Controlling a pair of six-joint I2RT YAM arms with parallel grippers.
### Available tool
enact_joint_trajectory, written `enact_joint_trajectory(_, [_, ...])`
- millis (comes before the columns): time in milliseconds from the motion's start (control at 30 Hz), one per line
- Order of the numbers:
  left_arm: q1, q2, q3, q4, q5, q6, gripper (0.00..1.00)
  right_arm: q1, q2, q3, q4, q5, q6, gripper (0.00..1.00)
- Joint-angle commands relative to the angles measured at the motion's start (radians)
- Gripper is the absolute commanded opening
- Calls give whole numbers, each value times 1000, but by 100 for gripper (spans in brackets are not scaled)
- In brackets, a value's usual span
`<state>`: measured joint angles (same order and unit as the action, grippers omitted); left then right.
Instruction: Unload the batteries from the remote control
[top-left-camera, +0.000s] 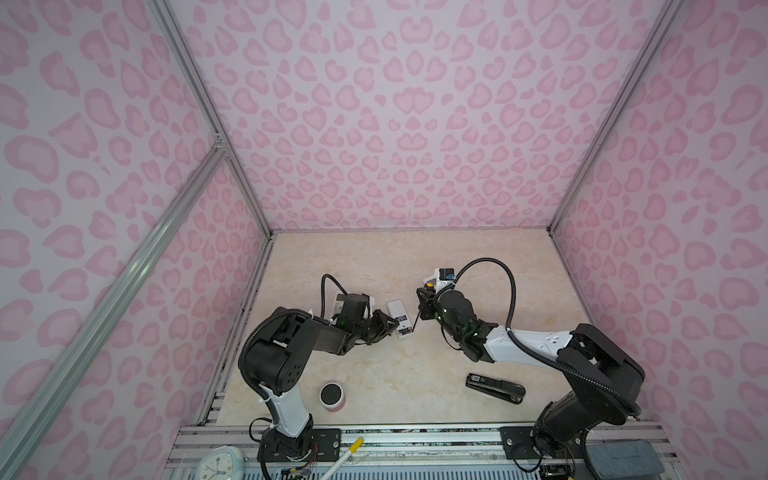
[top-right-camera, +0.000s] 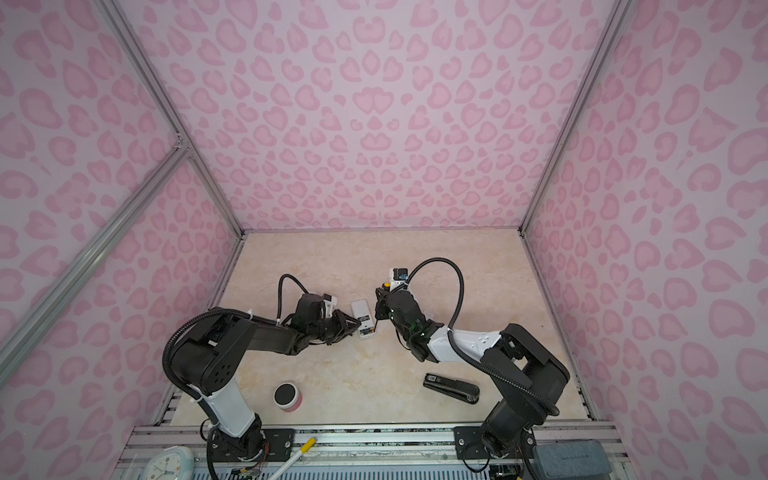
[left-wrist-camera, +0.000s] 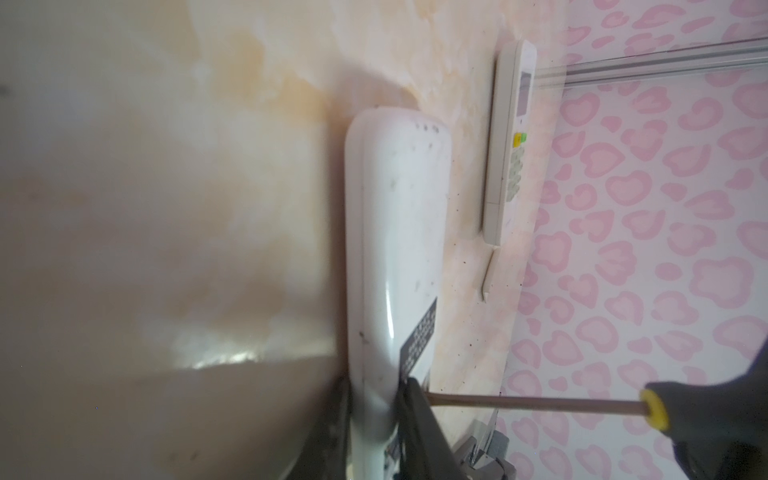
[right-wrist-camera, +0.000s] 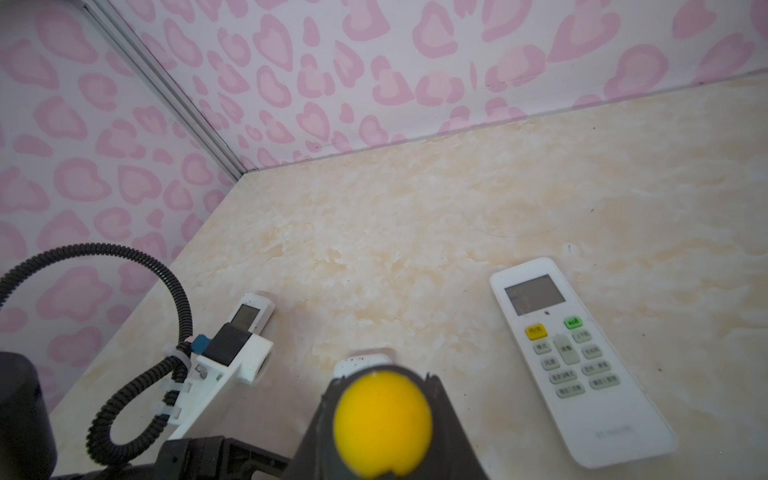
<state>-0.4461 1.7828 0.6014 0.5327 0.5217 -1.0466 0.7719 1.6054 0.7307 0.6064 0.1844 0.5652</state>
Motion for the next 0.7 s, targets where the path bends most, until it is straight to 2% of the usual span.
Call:
enact_joint_trajectory(0, [-4, 10, -14, -162, -36, -1, 24, -15, 14, -30, 84, -66, 146, 0])
enact_joint_trajectory(667, [-5, 17, -42, -140, -41, -18, 21, -72, 32, -124, 255, -65, 325, 0])
